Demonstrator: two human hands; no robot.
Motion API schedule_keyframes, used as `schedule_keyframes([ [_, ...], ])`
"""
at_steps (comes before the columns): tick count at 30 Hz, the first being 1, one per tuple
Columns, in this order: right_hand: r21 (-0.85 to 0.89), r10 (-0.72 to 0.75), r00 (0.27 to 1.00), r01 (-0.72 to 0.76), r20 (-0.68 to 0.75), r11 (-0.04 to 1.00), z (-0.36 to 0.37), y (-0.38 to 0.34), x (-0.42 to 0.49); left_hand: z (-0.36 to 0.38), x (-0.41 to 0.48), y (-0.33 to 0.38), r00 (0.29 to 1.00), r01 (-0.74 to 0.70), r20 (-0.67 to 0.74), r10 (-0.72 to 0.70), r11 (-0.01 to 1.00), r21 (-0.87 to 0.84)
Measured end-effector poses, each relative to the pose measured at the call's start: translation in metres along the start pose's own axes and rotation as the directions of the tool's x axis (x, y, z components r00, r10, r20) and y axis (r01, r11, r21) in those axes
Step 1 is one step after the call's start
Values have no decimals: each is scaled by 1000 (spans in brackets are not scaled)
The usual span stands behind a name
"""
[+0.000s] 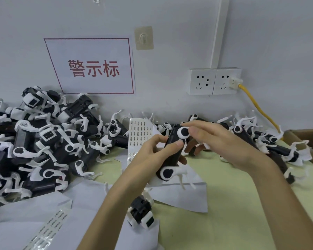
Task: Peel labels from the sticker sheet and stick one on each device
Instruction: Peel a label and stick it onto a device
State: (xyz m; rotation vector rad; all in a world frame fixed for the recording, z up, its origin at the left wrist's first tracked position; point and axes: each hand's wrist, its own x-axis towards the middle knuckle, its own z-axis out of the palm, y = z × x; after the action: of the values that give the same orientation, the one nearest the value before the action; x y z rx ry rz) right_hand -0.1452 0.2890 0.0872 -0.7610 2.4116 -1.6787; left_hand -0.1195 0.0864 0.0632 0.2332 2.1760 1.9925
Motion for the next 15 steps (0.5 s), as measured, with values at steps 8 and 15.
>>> schedule_keyframes([
  [8, -81, -48, 998, 44, -44, 996, -1, 0, 4, 4, 3, 2, 990, -95, -106, 98, 995, 38],
  [15, -124, 11, 999, -5, 48, 992, 0, 3, 4, -5, 1, 3, 998, -53, -32, 58, 988, 142],
])
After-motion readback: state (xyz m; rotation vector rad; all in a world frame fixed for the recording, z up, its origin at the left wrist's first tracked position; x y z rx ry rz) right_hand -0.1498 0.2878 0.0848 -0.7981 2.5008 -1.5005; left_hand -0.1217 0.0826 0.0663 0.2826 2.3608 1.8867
